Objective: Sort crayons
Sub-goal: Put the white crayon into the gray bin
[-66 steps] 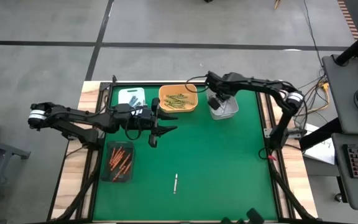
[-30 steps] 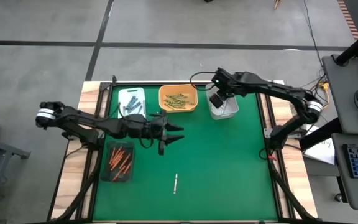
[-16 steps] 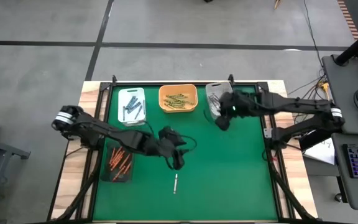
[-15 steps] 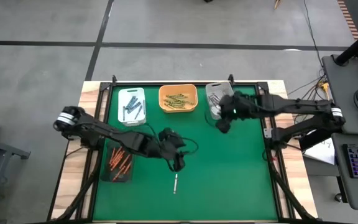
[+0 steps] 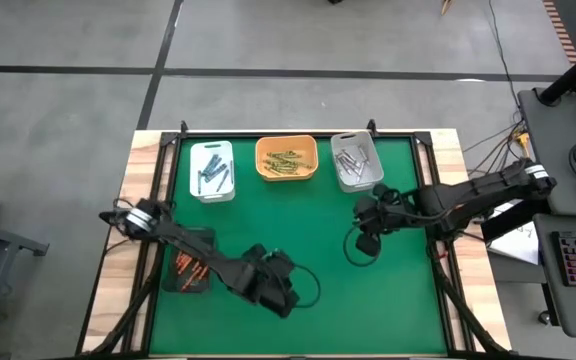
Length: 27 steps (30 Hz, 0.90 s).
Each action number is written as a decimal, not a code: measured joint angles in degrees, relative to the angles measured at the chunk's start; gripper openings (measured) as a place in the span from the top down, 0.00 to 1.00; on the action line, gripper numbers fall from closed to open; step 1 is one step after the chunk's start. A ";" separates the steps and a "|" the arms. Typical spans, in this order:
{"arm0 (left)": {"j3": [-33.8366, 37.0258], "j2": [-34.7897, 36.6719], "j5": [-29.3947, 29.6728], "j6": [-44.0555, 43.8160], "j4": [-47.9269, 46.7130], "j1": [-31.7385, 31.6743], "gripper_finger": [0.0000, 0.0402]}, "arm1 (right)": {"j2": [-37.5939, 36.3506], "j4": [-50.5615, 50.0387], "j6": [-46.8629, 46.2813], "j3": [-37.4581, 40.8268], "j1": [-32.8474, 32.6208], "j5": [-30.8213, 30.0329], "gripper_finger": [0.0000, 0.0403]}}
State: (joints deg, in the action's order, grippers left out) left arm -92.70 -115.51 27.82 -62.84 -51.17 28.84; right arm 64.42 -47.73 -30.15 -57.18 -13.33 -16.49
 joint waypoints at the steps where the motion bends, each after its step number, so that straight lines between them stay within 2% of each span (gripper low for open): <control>1: -0.75 -1.18 1.21 -0.31 0.17 0.84 0.64 | 0.05 0.55 0.00 0.27 -0.36 -0.01 0.84; 9: -3.81 -6.92 11.87 -2.14 -0.16 7.36 0.64 | 0.20 3.67 0.17 0.54 -2.15 -0.04 0.84; 17: -2.14 -8.72 25.23 -5.09 -0.25 14.24 0.64 | 0.24 3.98 0.26 0.95 -4.56 -1.58 0.84; 23: -1.75 -11.26 28.21 -9.76 0.75 14.99 0.64 | 0.26 5.33 0.47 0.99 -5.17 -2.07 0.84; 27: -1.79 -13.61 27.53 -10.73 1.91 14.53 0.64 | 0.26 5.43 0.63 0.99 -5.17 -2.17 0.84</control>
State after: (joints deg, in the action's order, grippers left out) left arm -94.50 -129.12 55.35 -73.56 -49.26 43.37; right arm 64.69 -42.30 -29.52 -56.18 -18.50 -18.65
